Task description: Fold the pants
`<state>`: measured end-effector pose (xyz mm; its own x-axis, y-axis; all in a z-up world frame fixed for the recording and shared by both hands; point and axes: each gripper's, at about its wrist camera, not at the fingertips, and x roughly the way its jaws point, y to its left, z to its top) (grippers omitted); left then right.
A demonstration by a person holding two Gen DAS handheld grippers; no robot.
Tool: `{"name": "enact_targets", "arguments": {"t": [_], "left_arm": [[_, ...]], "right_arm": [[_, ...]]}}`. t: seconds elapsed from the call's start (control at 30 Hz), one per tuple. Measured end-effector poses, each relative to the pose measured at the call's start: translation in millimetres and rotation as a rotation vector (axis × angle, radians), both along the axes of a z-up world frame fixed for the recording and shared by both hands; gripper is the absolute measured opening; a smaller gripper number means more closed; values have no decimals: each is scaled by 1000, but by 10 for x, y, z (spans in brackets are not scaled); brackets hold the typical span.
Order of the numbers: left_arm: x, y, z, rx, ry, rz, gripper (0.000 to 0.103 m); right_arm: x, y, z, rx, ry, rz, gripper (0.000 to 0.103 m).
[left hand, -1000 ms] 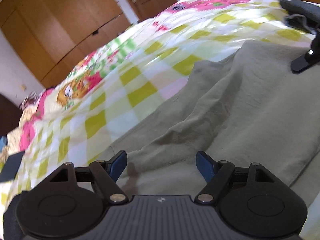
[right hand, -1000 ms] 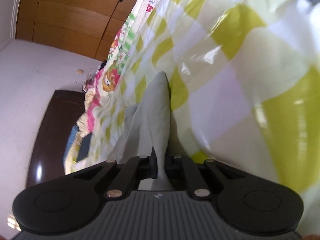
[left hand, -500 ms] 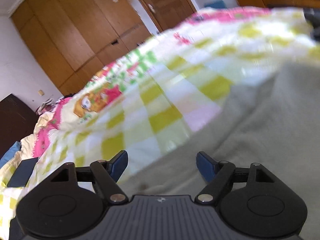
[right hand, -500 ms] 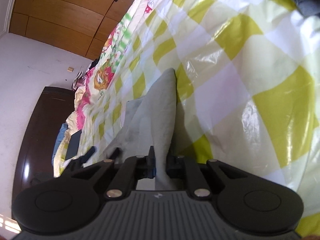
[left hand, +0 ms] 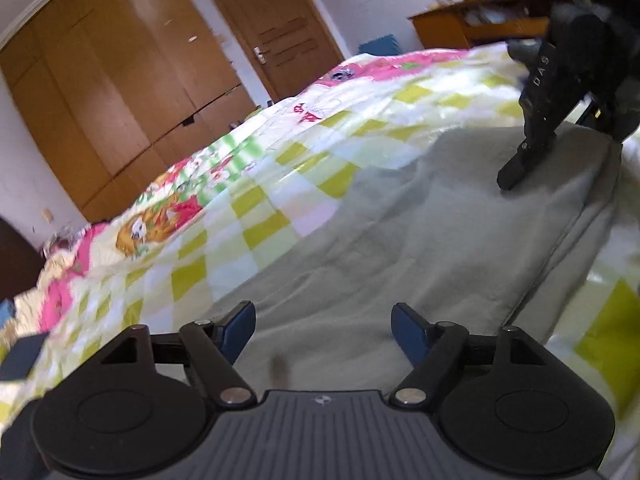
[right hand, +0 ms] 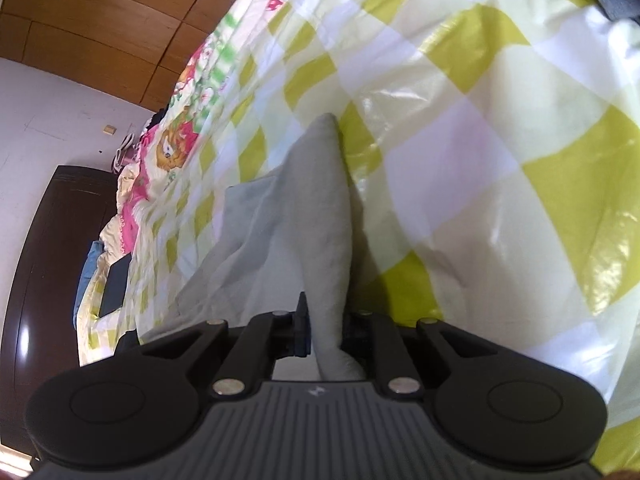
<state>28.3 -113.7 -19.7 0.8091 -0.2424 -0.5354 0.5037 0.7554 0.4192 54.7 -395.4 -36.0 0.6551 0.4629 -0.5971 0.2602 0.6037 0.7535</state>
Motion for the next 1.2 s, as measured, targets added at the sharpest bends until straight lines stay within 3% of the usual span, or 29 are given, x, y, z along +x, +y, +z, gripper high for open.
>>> {"name": "enact_targets", "arguments": {"t": [0.13,0.37,0.5,0.6,0.7,0.9,0.97,1.07,1.2], "left_arm": [[-61,171,-64,-2,13,14,88],[-72,639,125,-113,65,84,89],[-112,984,213,-169,84,120,90],[-156,1215,198,-199,113,156,90],[-172,1355,226,-243,131,168,90],[-154,1447,216,-290,164,172,90],[-131,1472,210,-310,179,174,90],[-131,1496,215,-320,183,179,90],[-175,1509,255,-327,156,164,90]], "right_arm": [[-37,183,376,-13,-85,17,7],[205,1131,1002,-157,-164,225,7],[392,1766,1041,-238,-165,353,7],[411,2360,931,-359,-143,508,7],[473,2717,781,-417,-113,568,12],[560,2649,761,-320,-79,536,27],[507,2587,836,-336,-109,535,31],[514,2587,864,-352,-117,517,46],[564,2495,657,-279,-57,442,46]]}}
